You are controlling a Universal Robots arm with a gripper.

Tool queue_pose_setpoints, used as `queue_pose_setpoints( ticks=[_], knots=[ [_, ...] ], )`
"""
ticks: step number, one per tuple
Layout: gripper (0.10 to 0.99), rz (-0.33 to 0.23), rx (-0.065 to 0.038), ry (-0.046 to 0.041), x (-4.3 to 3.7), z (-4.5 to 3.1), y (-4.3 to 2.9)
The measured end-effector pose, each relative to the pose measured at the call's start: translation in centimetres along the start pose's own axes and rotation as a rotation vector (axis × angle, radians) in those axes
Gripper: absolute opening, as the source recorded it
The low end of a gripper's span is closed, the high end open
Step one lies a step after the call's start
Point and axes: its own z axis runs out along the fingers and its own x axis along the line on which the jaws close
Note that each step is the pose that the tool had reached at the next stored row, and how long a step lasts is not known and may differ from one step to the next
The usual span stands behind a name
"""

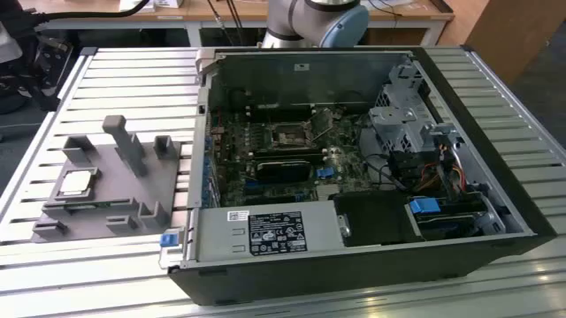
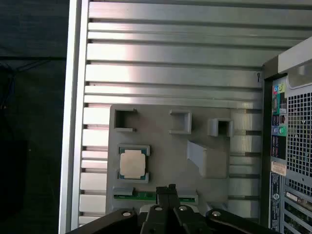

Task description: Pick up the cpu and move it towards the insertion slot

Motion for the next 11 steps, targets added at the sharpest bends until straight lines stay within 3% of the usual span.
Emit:
queue_pose_setpoints(
  ticks=[11],
  knots=[
    [0.106, 0.0, 0.0, 0.0, 0.33, 0.0, 0.01]
  ],
)
